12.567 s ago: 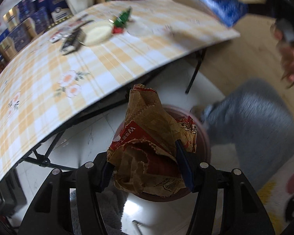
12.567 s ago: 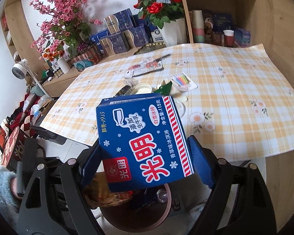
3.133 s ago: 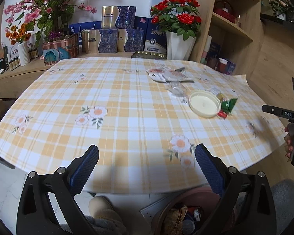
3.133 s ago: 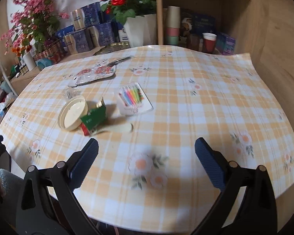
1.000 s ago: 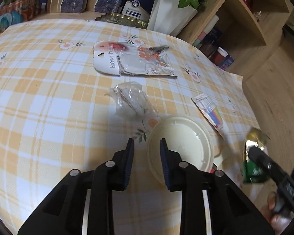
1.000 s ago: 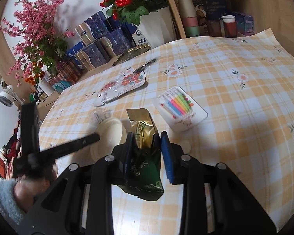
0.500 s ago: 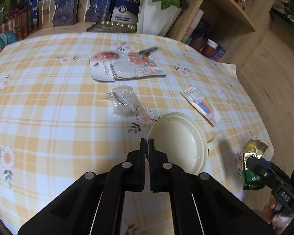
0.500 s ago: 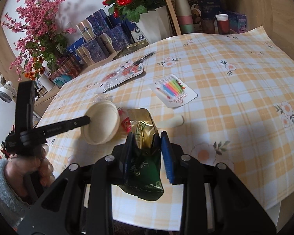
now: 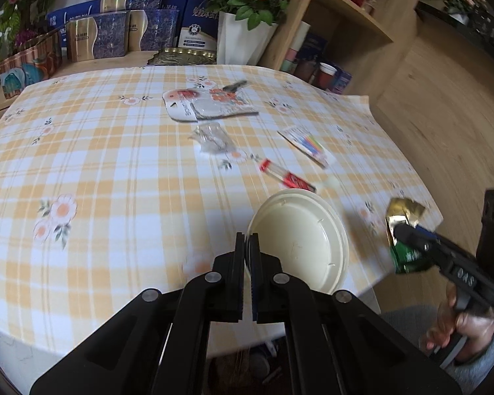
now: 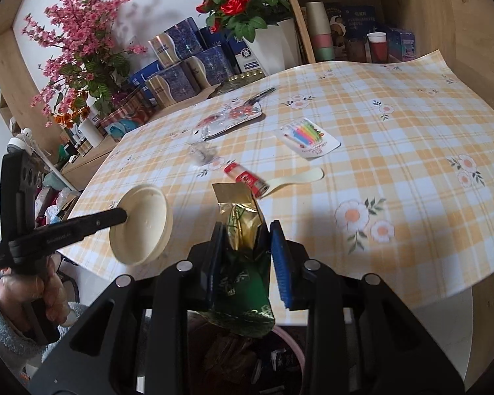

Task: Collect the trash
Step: 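Carry the wrapper toward the brown bin with the right gripper while the left gripper grasps the white round lid, then hold both grippers over the brown bin and open them to drop wrapper and lid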

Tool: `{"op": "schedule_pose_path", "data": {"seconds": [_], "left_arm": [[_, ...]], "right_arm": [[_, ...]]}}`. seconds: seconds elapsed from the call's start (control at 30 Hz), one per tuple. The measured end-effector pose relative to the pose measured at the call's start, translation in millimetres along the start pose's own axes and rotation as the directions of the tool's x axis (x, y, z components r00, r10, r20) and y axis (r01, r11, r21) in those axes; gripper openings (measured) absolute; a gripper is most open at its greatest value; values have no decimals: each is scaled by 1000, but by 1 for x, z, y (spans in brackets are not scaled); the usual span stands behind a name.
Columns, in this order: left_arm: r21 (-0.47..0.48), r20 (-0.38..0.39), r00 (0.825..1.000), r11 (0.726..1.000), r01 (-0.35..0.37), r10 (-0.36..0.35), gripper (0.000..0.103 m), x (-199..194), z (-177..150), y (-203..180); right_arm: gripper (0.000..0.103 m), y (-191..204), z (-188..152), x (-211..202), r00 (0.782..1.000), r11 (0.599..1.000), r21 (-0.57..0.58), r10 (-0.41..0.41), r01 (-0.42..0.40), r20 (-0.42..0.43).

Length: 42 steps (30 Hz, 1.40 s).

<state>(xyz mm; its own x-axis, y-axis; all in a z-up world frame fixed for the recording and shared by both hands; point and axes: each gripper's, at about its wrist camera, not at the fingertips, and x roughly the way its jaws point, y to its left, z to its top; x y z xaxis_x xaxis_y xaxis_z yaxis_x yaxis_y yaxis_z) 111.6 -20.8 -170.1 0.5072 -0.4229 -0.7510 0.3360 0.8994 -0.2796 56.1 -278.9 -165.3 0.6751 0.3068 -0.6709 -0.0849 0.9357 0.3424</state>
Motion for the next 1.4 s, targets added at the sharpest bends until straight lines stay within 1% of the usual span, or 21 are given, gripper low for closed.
{"op": "schedule_pose_path", "data": {"seconds": [0.1, 0.23, 0.47, 0.6, 0.7, 0.83, 0.9, 0.93, 0.97, 1.0, 1.03, 1.07, 1.13, 1.2, 1.23, 1.27, 1.3, 1.37, 1.4], "left_arm": [[34, -10, 1000, 999, 1, -1, 3, -12, -22, -8], [67, -32, 999, 998, -1, 3, 3, -18, -55, -19], [180, -113, 993, 984, 3, 18, 3, -7, -110, -43], [230, -164, 986, 973, 14, 25, 3, 7, -128, -52], [241, -203, 979, 970, 22, 28, 3, 19, -137, -54], [240, -268, 963, 969, 57, 10, 3, 34, -149, -57], [239, -286, 958, 969, 70, 1, 4, 39, -154, -58], [237, -287, 958, 968, 87, -16, 6, 41, -155, -59], [234, -278, 960, 967, 103, -35, 17, 40, -156, -59], [231, -266, 963, 967, 110, -46, 42, 38, -155, -59], [222, -243, 968, 968, 117, -61, 51, 35, -153, -58], [216, -222, 972, 969, 120, -71, 54, 31, -151, -57], [211, -184, 980, 971, 112, -73, 56, 23, -145, -55], [203, -145, 988, 976, 85, -55, 66, 16, -140, -50], [188, -111, 993, 980, 70, -50, 69, 9, -137, -46], [174, -83, 995, 983, 60, -46, 75, 4, -133, -42], [151, -39, 999, 988, 40, -35, 80, -4, -130, -35], [123, 15, 1000, 992, -1, 0, 86, -15, -127, -28], [107, 45, 999, 994, -31, 26, 86, -23, -126, -21]], "right_arm": [[31, 5, -11, -11, 1000, 1000, -4, 2, -2, 3], [31, 8, -22, -23, 1000, 1000, -7, 1, -1, 7], [31, 10, -48, -40, 1000, 1000, -23, -7, 7, 0], [31, 9, -61, -41, 1000, 1000, -13, -12, 12, -18], [31, 7, -66, -42, 1000, 1000, -6, -17, 17, -22], [31, 5, -72, -43, 999, 1000, -7, -24, 23, -25], [31, 4, -74, -43, 999, 1000, -4, -26, 26, -31], [31, 3, -75, -42, 999, 1000, -2, -27, 27, -36], [31, 2, -77, -40, 999, 1000, 0, -28, 28, -41], [31, 2, -79, -38, 999, 1000, 2, -29, 29, -46], [31, 2, -81, -37, 998, 1000, 4, -28, 29, -50], [31, 1, -83, -34, 998, 1000, 7, -28, 28, -58], [31, 2, -89, -29, 997, 1000, 4, -30, 30, -72], [31, 4, -92, -25, 996, 999, -4, -32, 32, -81], [31, 5, -95, -23, 996, 999, -8, -33, 32, -82], [31, 7, -98, -20, 996, 999, -15, -30, 29, -80], [31, 9, -103, -17, 996, 999, -22, -28, 26, -81], [31, 12, -109, -9, 995, 999, -29, -23, 21, -101], [31, 13, -112, -6, 993, 999, -34, -20, 16, -113]]}}
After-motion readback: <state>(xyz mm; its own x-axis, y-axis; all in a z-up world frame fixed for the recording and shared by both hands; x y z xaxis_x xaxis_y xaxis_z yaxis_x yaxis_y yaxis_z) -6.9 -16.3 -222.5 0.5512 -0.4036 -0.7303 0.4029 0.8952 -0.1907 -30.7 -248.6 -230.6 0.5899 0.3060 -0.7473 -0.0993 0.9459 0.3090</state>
